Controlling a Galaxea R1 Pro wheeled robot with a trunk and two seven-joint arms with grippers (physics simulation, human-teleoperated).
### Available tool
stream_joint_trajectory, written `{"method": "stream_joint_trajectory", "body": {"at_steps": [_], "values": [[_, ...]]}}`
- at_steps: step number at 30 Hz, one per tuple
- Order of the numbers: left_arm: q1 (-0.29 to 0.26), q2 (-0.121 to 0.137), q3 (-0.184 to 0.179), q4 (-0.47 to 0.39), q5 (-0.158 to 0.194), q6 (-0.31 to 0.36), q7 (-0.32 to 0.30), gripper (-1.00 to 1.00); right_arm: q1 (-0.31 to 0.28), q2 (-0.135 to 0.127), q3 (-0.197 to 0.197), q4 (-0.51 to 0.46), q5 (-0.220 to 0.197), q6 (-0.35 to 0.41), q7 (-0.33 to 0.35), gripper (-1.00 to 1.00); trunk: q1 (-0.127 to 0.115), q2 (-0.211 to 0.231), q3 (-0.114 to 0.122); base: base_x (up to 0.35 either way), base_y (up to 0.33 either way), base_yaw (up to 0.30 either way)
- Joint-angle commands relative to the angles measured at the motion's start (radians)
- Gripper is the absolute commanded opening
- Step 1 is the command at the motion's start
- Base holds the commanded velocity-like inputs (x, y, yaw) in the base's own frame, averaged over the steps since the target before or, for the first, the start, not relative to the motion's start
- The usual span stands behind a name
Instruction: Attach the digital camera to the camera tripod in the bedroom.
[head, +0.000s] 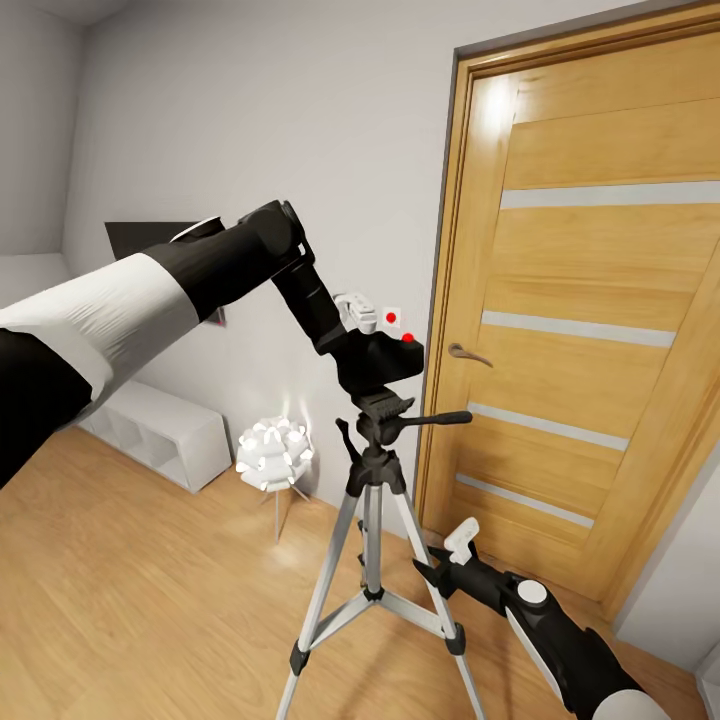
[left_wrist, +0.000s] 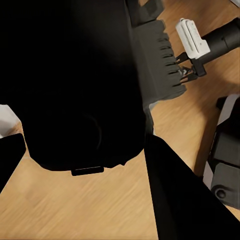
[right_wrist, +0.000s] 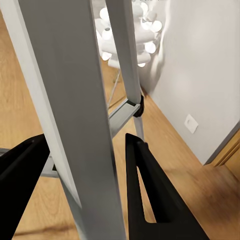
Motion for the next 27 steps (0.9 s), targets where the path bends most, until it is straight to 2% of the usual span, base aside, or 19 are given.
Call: {"method": "stream_joint_trajectory", "body": {"at_steps": [1, 9, 27], "values": [[-0.002, 0.0, -0.007, 0.001, 0.01, 0.01, 0.0, -1.0, 0.0, -0.001, 0.004, 0.057, 0.017, -0.007, 0.001, -1.0, 0.001, -0.001, -0.002, 0.0, 0.0, 0.0], [-0.002, 0.001, -0.01, 0.001, 0.011, 0.049, 0.001, -1.0, 0.0, -0.001, 0.005, 0.057, 0.017, -0.01, 0.001, -1.0, 0.001, -0.001, -0.002, 0.0, 0.0, 0.0], [0.003, 0.004, -0.011, 0.0, 0.012, 0.062, 0.001, -1.0, 0.0, -0.001, 0.005, 0.057, 0.016, -0.01, 0.001, -1.0, 0.001, -0.001, -0.002, 0.0, 0.0, 0.0]]}}
